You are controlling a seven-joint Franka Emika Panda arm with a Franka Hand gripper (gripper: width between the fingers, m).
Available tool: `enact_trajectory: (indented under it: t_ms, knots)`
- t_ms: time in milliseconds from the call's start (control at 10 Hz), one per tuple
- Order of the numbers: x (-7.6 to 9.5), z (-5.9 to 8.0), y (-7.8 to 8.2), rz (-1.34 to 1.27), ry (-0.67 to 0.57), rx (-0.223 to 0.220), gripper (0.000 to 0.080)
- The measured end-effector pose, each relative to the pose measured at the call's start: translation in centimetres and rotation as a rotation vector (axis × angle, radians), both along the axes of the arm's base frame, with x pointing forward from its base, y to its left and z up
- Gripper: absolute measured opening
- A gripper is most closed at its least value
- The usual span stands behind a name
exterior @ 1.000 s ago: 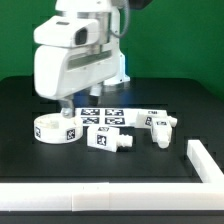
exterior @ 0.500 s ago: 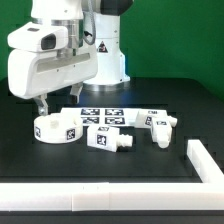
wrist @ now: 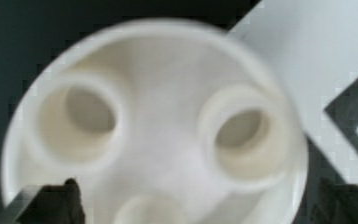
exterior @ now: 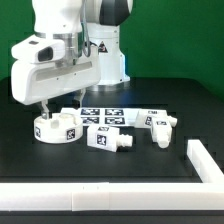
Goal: Assemble stool
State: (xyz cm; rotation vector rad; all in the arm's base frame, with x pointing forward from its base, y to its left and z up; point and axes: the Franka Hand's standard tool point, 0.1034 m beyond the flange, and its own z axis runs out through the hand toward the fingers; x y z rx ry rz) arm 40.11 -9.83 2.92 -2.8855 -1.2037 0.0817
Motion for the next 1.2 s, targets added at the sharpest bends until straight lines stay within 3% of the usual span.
enact_trajectory:
  t_ms: [200,1000,1100,1200]
  knots:
    - [0.36,-0.57,0.90,0.006,-0.025,-0.003,0.0649]
    - [0.53,-0.76,1.05,0.038,-0.038,-0.006,0.0649]
    - [0.52,-0.76,1.05,0.038,-0.038,-0.006,0.0522]
    - [0.51,-0.77,1.05,0.038,-0.038,-0.006,0.0522]
